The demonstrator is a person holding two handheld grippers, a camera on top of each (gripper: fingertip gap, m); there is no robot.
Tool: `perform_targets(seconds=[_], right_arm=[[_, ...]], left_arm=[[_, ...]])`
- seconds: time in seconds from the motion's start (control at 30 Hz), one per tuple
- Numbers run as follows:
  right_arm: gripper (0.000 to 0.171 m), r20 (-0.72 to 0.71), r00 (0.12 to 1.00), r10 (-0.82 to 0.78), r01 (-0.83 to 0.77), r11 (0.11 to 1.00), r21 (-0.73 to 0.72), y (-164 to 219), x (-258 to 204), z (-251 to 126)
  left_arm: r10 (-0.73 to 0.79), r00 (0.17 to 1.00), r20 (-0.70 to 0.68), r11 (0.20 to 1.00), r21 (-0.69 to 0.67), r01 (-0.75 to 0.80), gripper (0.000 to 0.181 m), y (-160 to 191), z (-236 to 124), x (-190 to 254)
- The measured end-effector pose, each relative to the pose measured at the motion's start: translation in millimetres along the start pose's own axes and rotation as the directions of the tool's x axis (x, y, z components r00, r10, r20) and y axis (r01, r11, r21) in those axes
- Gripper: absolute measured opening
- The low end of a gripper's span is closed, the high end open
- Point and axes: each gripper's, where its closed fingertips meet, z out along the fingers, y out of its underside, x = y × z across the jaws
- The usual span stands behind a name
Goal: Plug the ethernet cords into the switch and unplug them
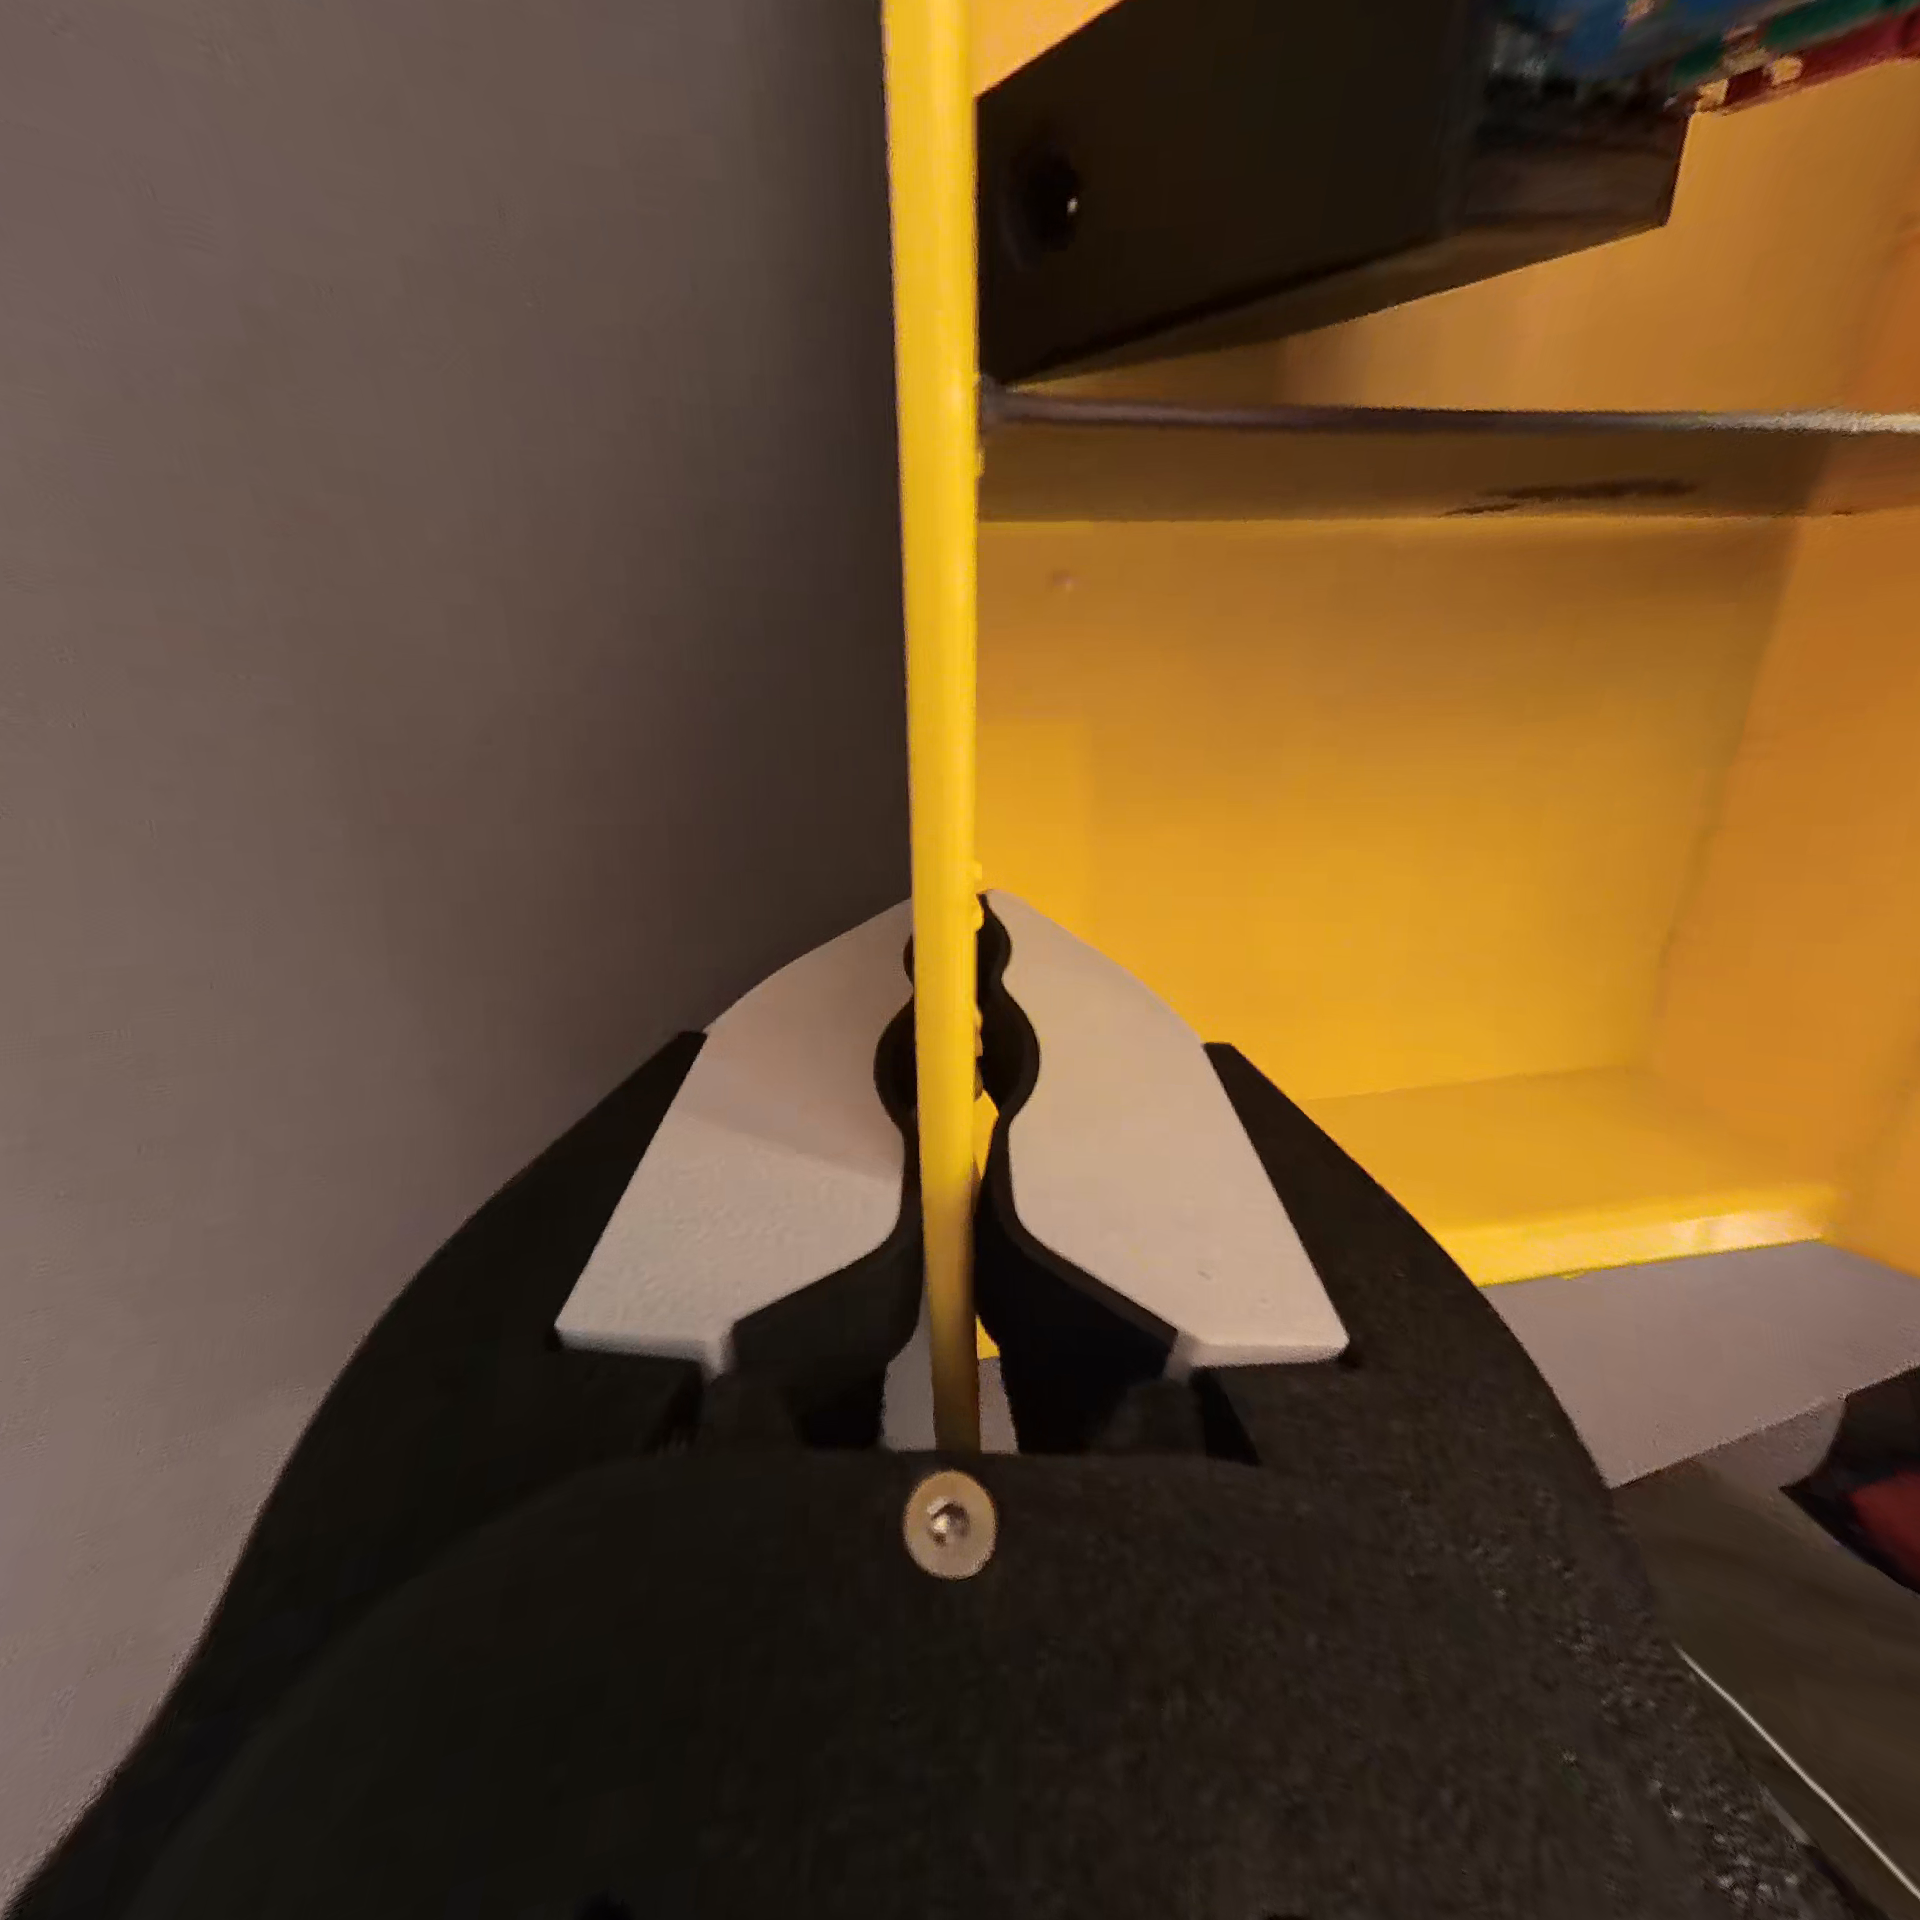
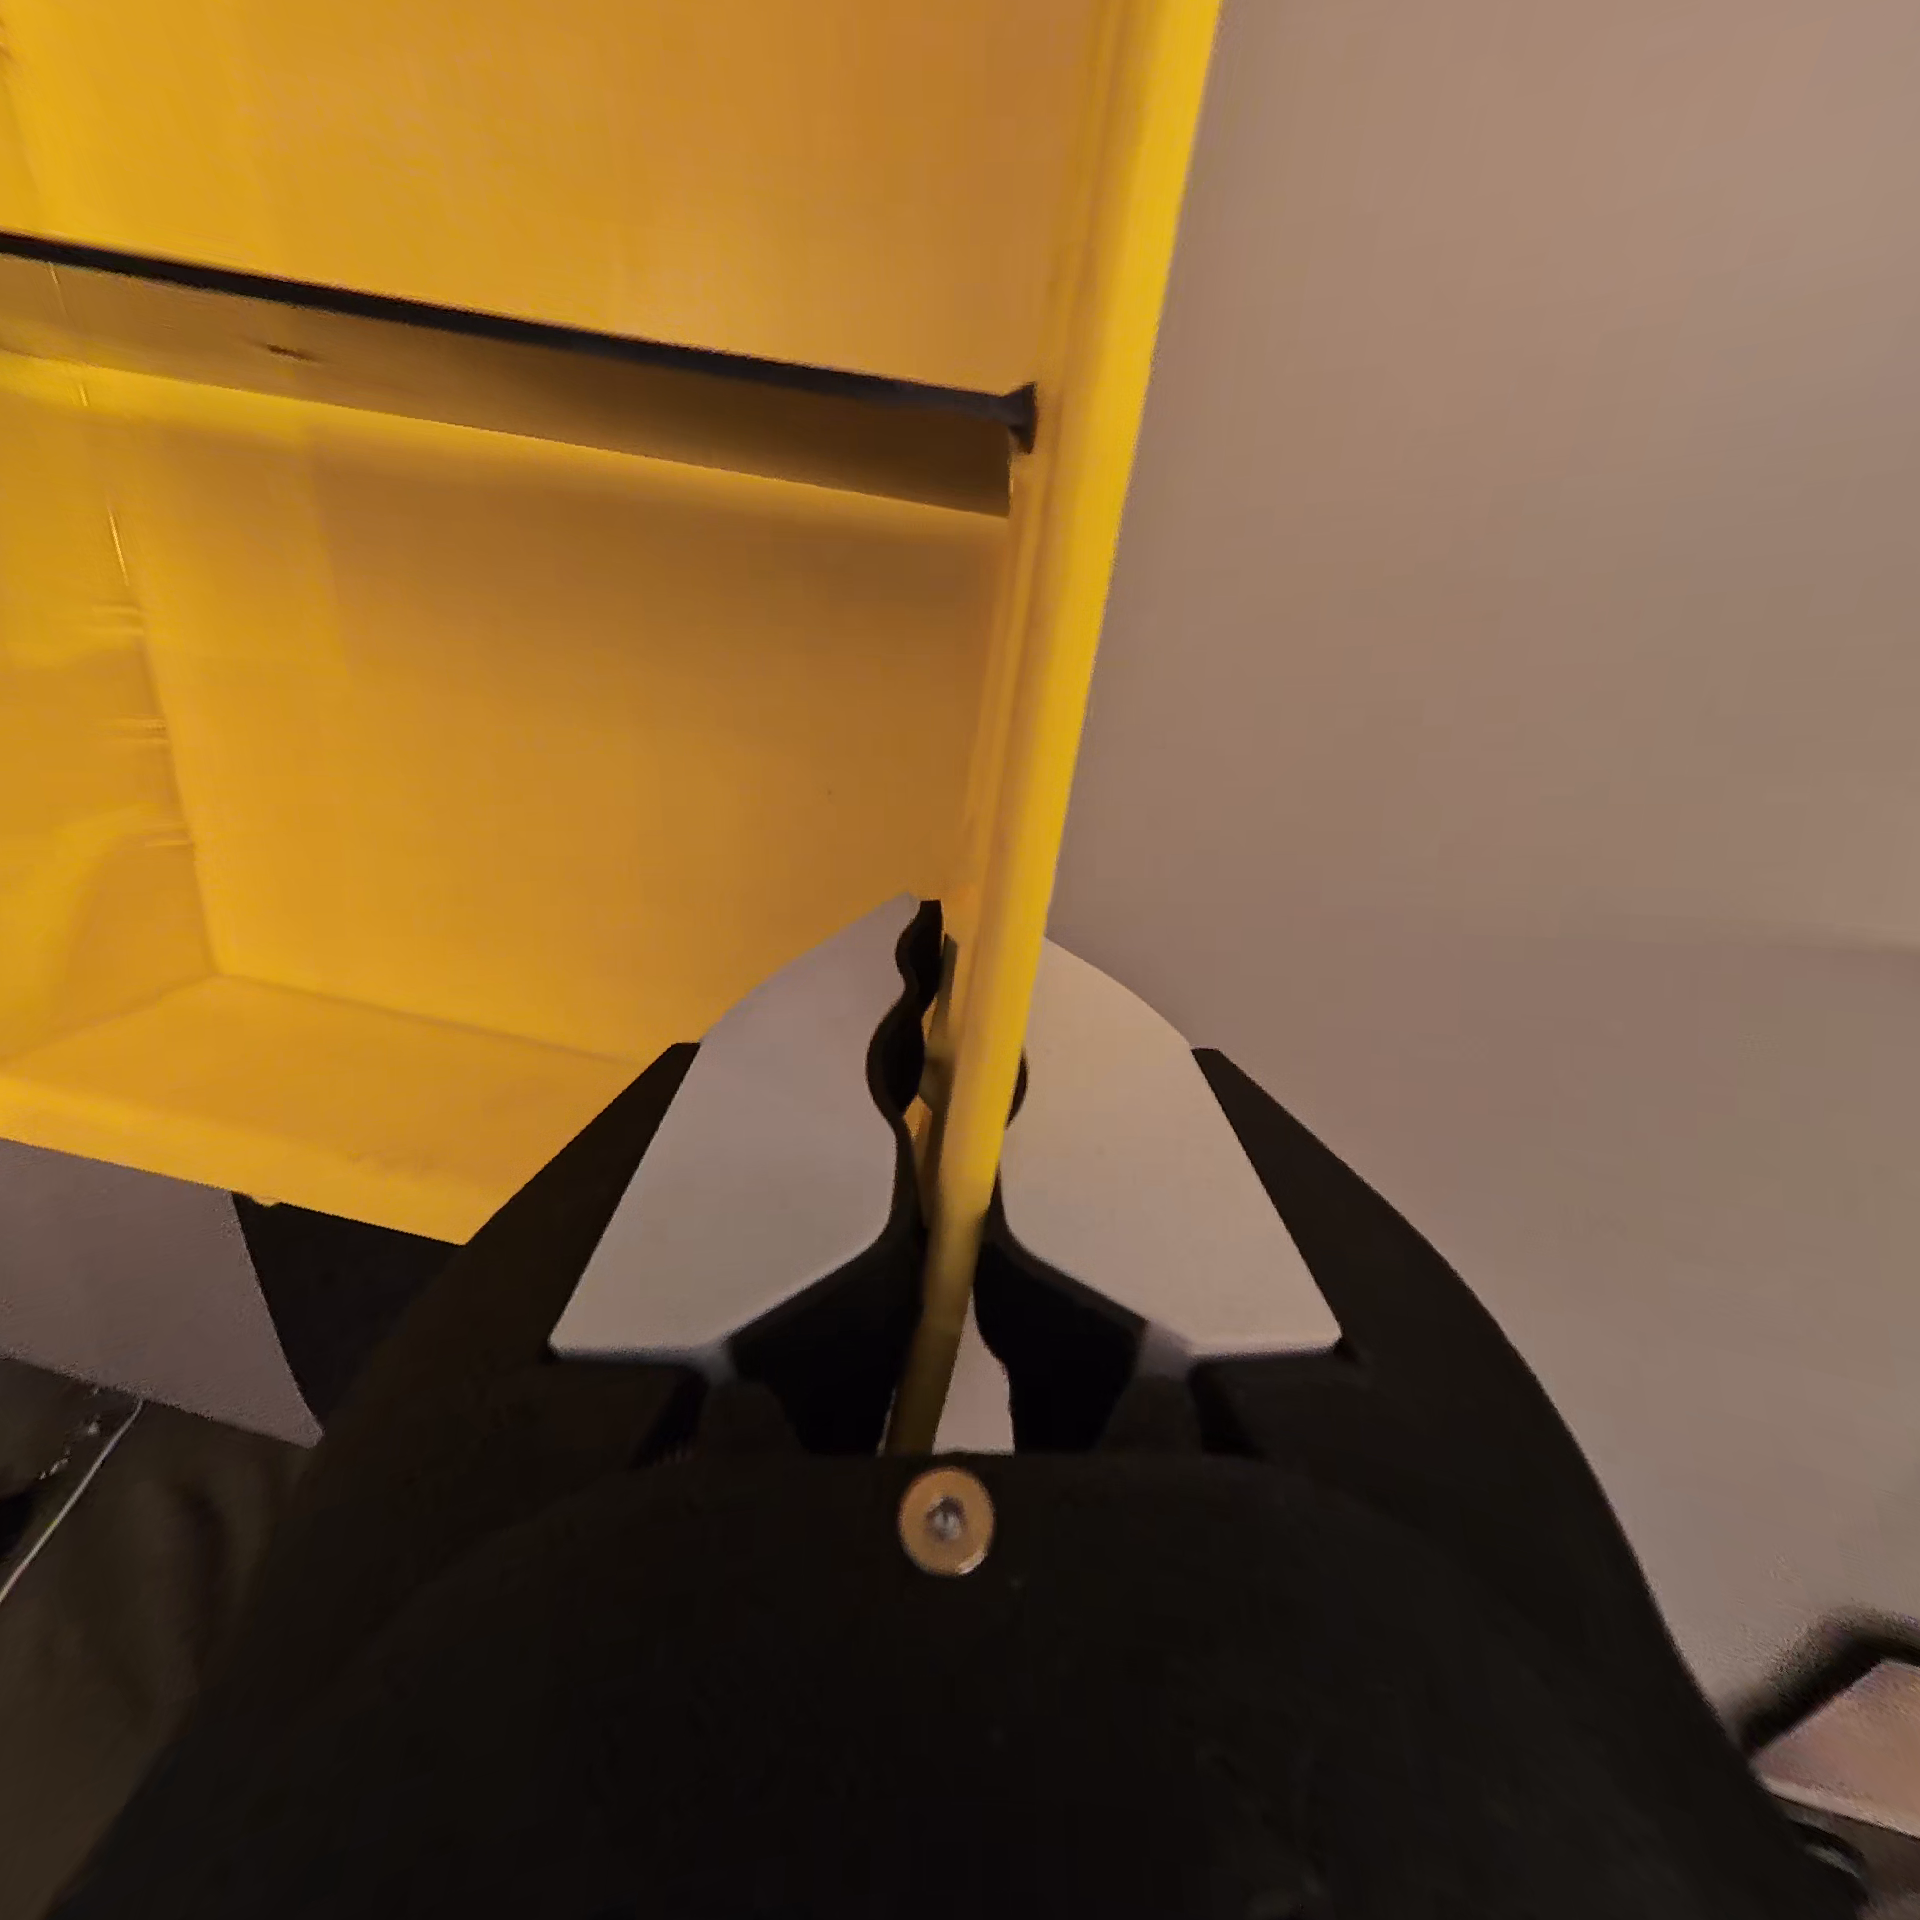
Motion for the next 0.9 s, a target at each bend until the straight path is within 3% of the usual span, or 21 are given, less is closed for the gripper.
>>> perform_targets(seconds=[0.4,0.9], right_arm=[[0.005,-0.035,0.998,-0.045,0.045,0.999,-0.005,-34.2,-53.4,19.1],[0.005,-0.028,0.999,0.015,-0.016,1.000,-0.013,-17.8,-43.8,14.9]], left_arm=[[-0.209,0.978,0.007,0.978,0.026,0.209,0.004,53.1,-26.0,-98.5],[-0.455,0.890,0.027,0.887,0.095,0.451,0.004,110.9,-54.5,-204.4]])
